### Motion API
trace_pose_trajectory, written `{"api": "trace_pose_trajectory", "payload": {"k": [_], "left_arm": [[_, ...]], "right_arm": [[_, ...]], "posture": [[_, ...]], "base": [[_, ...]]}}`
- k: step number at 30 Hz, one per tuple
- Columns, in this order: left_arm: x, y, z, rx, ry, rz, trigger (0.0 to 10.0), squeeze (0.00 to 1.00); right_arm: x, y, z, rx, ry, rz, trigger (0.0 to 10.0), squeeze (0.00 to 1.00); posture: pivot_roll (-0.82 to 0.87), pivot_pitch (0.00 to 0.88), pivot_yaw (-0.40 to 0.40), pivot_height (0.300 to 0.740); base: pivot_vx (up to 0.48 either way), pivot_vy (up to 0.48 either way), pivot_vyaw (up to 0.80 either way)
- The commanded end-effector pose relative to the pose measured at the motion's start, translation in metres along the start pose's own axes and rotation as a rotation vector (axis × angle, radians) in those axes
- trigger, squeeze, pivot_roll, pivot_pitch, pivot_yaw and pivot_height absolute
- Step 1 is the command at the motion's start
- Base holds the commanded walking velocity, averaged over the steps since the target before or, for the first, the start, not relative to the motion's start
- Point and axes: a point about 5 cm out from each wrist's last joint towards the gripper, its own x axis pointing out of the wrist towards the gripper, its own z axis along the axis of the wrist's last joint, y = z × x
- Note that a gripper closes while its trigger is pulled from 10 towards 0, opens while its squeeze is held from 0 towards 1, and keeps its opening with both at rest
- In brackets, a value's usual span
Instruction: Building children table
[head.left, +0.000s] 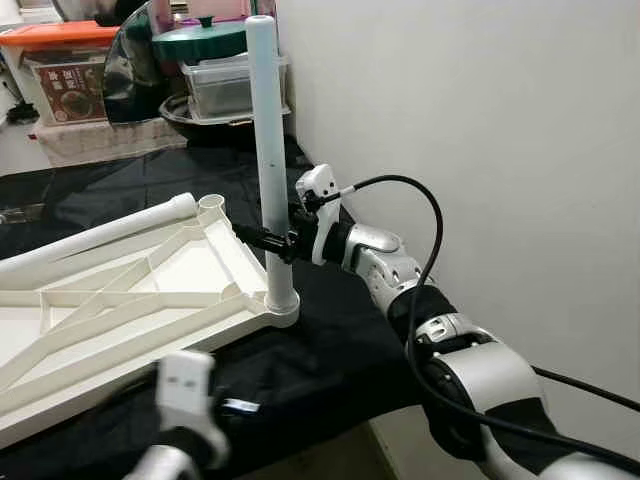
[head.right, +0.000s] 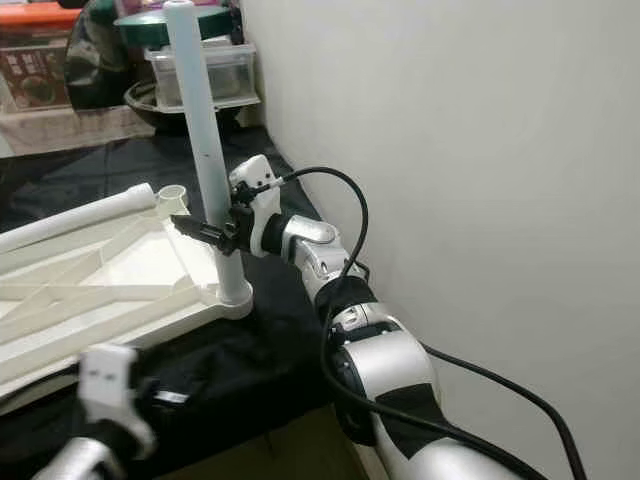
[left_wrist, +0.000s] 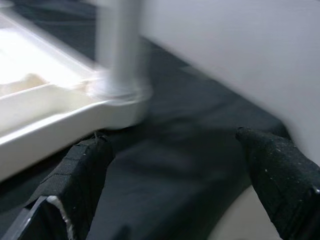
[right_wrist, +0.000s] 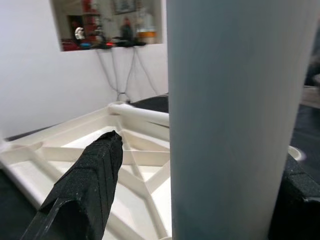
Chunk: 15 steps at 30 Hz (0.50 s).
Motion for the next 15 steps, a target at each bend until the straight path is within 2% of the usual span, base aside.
{"api": "trace_pose_trajectory", "payload": {"k": [1, 6, 13, 14, 15], "left_arm": [[0.0, -0.01, -0.001, -0.01, 0.001, -0.007, 10.0, 0.0], [-0.005, -0.028, -0.002, -0.052, 0.001, -0.083, 10.0, 0.0], [-0.011, -0.026, 0.001, -0.071, -0.016, -0.084, 10.0, 0.0], [-0.011, -0.027, 0.001, -0.074, -0.016, -0.083, 10.0, 0.0], [-0.011, -0.027, 0.001, -0.075, -0.017, -0.08, 10.0, 0.0]], "right_arm": [[0.009, 0.012, 0.0, 0.054, 0.025, 0.169, 10.0, 0.0], [0.001, 0.021, 0.001, 0.046, 0.086, 0.426, 10.0, 0.0], [0.002, 0.023, 0.003, 0.011, 0.103, 0.466, 10.0, 0.0], [0.005, 0.023, 0.002, -0.01, 0.106, 0.434, 2.5, 0.0], [0.006, 0.023, 0.002, -0.022, 0.107, 0.411, 2.5, 0.0]], "posture": [[0.05, 0.006, -0.058, 0.74], [0.05, 0.013, -0.072, 0.74], [0.06, 0.019, -0.075, 0.74], [0.05, 0.019, -0.072, 0.74], [0.05, 0.019, -0.072, 0.74]], "base": [[0.0, 0.0, 0.0], [0.0, 0.0, 0.0], [0.0, 0.0, 0.0], [0.0, 0.0, 0.0], [0.0, 0.0, 0.0]]}}
